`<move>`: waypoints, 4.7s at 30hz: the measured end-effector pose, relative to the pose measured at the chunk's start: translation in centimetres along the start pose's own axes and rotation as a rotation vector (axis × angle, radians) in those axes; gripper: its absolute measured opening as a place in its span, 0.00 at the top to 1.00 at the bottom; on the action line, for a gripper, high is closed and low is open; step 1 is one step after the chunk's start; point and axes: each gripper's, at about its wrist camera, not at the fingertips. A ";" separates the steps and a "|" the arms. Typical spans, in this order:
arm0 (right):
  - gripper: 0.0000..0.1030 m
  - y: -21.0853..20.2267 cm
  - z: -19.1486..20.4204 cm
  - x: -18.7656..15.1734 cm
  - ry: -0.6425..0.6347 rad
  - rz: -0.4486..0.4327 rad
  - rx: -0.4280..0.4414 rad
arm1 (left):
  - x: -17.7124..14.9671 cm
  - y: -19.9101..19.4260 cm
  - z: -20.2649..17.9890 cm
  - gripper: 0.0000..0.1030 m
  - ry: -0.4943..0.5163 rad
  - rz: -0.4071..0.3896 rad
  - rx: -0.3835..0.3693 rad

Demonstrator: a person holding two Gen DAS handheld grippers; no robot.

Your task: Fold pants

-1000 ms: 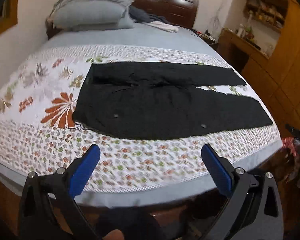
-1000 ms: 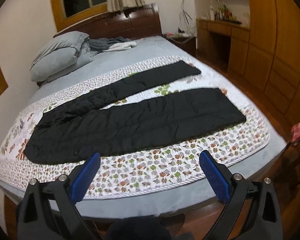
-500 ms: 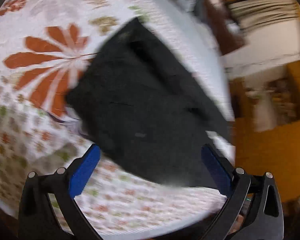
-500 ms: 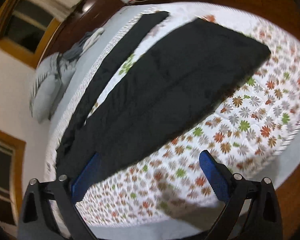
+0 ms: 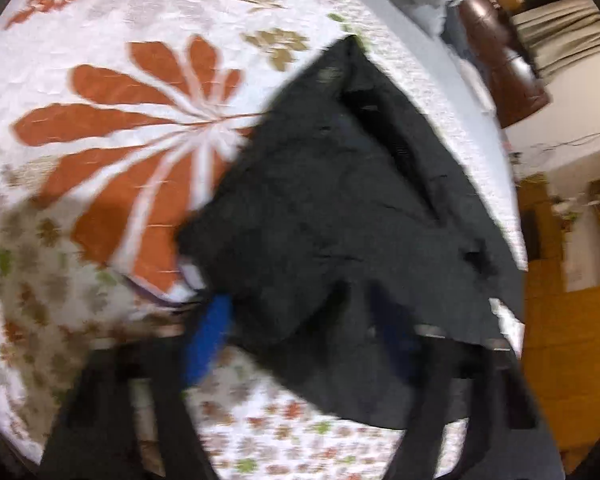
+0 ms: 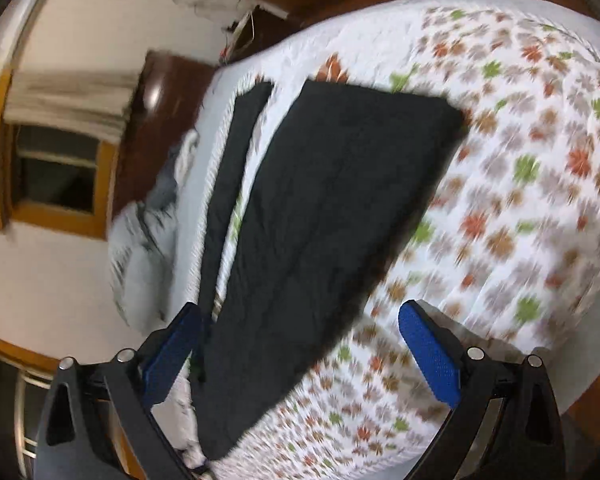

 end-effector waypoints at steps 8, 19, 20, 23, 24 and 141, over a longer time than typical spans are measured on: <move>0.18 1.4 -0.8 3.5 0.030 -0.026 0.065 | 0.7 0.0 1.2 0.30 -0.018 -0.002 -0.116; 0.93 3.8 -0.2 3.8 -0.054 -0.026 -0.015 | 0.6 -0.4 0.7 0.81 -0.057 -0.008 -0.107; 0.93 3.8 -0.2 3.6 -0.058 -0.028 -0.022 | 0.6 -0.8 0.5 0.82 -0.053 -0.015 -0.107; 0.94 3.4 0.4 2.7 -0.070 -0.033 -0.033 | 0.7 -1.7 0.3 0.85 -0.063 -0.010 -0.103; 0.94 3.2 1.0 2.3 -0.079 -0.032 -0.032 | 0.8 -2.3 0.5 0.85 -0.071 -0.004 -0.101; 0.92 8.3 26.1 2.2 -0.955 0.005 -0.169 | 7.1 -17.7 5.4 0.87 0.288 -0.259 -0.105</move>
Point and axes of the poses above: each gripper's, at about its wrist camera, not at the fingertips, and y roughly the way its jaws point, z to its left, x to its top, and after that the axes turned 3 degrees about y, right-handed
